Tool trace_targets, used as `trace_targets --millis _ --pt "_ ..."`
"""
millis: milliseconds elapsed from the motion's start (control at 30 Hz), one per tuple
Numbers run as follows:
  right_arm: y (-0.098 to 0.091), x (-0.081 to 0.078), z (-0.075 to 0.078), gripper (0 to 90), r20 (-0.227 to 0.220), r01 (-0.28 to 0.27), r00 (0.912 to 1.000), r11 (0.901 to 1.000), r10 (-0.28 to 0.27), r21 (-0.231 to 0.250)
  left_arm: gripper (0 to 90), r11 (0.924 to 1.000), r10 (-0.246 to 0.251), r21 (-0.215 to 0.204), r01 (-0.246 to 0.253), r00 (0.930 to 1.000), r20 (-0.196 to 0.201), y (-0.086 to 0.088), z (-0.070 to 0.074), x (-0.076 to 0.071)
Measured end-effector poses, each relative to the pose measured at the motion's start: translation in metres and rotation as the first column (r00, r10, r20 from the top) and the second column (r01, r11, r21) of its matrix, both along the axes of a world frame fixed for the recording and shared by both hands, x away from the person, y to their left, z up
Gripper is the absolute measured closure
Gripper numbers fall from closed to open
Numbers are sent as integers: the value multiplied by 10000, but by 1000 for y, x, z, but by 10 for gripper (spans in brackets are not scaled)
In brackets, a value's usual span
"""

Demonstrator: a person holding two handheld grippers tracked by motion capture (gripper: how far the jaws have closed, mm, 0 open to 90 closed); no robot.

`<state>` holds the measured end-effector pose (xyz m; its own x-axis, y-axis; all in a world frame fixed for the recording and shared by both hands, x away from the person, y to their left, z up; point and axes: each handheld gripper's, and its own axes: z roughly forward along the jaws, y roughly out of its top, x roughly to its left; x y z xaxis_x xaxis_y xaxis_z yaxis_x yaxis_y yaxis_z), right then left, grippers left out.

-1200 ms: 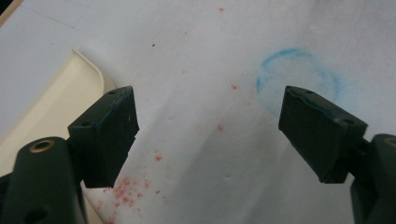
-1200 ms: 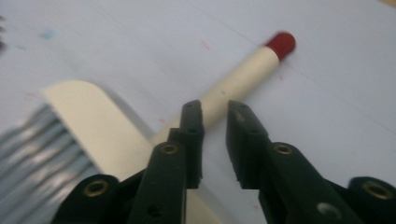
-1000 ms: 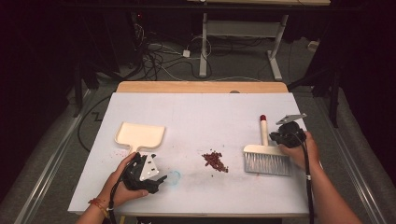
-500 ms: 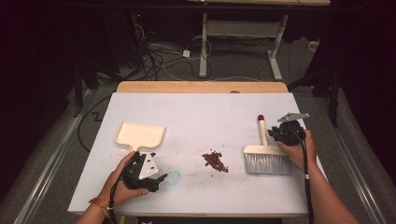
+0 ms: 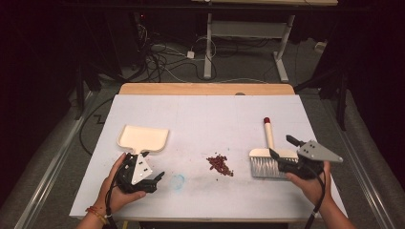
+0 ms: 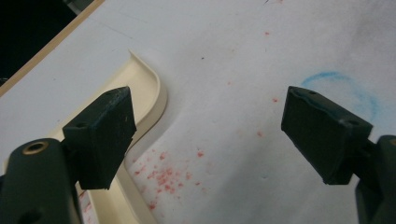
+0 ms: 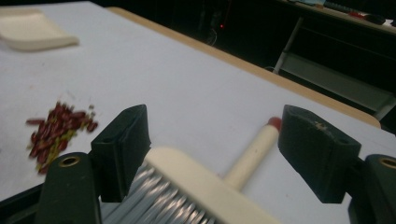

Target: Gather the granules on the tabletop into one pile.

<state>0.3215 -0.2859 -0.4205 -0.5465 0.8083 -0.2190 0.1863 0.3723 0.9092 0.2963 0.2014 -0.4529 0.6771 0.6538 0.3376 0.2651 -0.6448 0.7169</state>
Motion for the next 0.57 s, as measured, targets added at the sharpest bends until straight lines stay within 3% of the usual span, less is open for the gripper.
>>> trace_targets --millis 167,300,567 --pt "5 -19 -10 220 88 -142 9999 9988 146 -470 169 10000 -89 34 89 10000 7 -2 0 1" --pt "7 -22 -9 219 191 -285 9994 9992 290 -280 169 9998 -169 108 170 9998 -63 -5 0 3" --pt "10 -23 -9 207 262 -341 9990 9984 353 -442 169 9998 -136 123 138 9998 -133 -6 -1 6"
